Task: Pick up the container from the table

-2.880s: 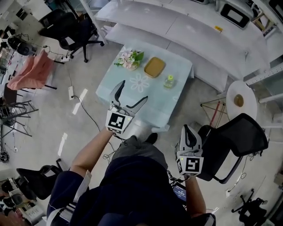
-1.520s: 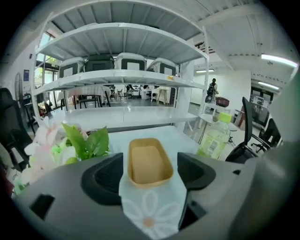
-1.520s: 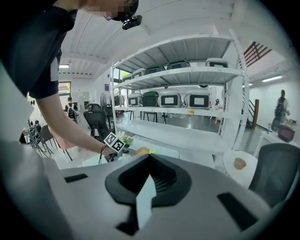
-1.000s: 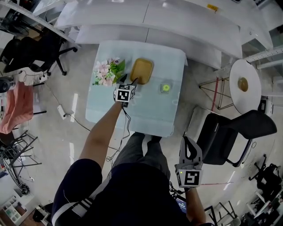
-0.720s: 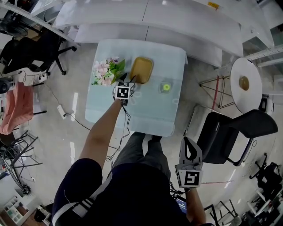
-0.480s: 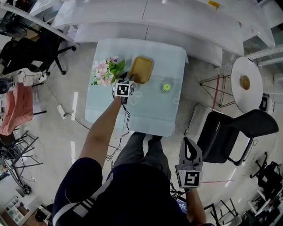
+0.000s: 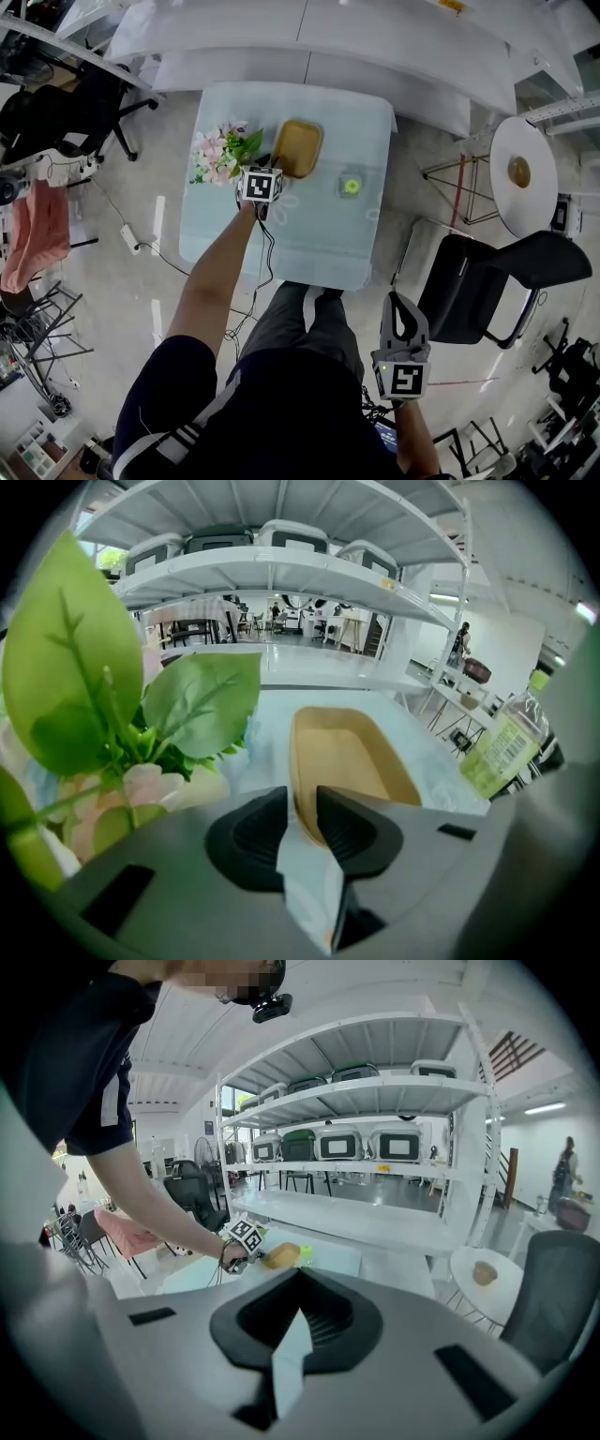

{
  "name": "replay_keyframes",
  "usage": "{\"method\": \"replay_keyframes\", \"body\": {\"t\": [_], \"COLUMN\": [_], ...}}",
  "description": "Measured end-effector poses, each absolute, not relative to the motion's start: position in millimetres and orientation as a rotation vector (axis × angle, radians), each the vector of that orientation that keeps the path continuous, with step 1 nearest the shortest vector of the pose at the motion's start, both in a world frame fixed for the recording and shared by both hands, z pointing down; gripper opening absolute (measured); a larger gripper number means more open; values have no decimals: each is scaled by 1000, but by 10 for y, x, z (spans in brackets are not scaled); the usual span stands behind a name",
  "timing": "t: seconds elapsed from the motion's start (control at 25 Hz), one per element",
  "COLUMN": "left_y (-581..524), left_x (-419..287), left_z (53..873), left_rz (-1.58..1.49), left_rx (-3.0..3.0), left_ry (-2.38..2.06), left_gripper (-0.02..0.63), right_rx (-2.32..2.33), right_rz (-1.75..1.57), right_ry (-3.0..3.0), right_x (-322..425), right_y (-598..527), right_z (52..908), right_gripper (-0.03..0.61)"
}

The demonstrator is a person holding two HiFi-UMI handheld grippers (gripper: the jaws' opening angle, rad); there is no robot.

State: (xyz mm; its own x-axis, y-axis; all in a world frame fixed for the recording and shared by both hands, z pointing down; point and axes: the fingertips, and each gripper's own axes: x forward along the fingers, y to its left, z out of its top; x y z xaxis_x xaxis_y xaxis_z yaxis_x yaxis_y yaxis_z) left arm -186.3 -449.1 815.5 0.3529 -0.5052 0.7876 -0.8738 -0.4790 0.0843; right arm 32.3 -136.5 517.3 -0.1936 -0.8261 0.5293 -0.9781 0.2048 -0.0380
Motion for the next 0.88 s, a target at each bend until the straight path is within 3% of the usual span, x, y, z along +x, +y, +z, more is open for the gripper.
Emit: {"method": "replay_keyframes", "body": {"t": [0.88], "left_y": [-4537], "left_x": [-1879], "left_z": [8186], "left_rz": [1057], "left_rx": [2111], "left_ry": [-1218], "left_gripper": [25], "right_rx": [1684], "right_rz": [530], "right_ry": [-2079], "right_x": [333], "right_y": [-1407], "right_z": [5209], "right_gripper": [3]}}
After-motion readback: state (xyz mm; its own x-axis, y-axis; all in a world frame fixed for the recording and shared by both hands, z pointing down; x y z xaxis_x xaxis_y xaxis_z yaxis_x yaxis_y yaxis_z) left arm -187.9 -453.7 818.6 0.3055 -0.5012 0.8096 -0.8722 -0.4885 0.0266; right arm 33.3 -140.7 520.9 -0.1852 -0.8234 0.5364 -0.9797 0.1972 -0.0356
